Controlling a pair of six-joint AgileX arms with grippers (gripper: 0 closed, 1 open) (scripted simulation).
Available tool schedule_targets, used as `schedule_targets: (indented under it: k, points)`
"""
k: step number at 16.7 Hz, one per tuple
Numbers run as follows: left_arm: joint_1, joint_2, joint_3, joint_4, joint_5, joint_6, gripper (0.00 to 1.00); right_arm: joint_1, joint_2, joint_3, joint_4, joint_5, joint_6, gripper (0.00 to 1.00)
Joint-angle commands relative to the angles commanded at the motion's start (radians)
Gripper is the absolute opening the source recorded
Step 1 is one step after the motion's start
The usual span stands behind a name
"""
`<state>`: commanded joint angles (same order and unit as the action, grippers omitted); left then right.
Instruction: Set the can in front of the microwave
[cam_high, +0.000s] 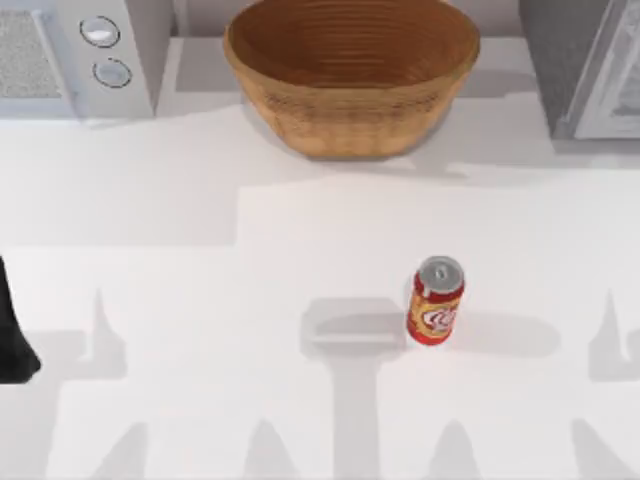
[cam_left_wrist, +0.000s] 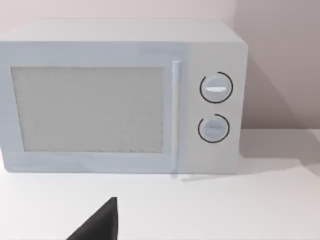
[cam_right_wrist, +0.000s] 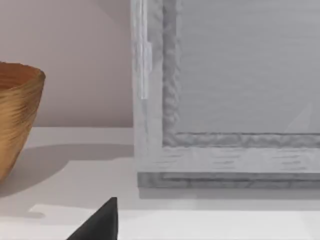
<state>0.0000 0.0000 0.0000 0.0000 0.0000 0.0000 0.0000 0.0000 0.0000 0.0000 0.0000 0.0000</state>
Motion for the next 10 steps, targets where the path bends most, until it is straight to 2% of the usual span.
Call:
schedule_targets:
  k: [5,10]
  points:
    - [-0.019,0.053,0.054,-0.034,0.000,-0.001,1.00,0.000,0.000,0.000,0.000,0.000,0.000,1.00]
    - [-0.111,0.316,0.325,-0.203,0.000,-0.009,1.00,0.000,0.000,0.000,0.000,0.000,0.000,1.00]
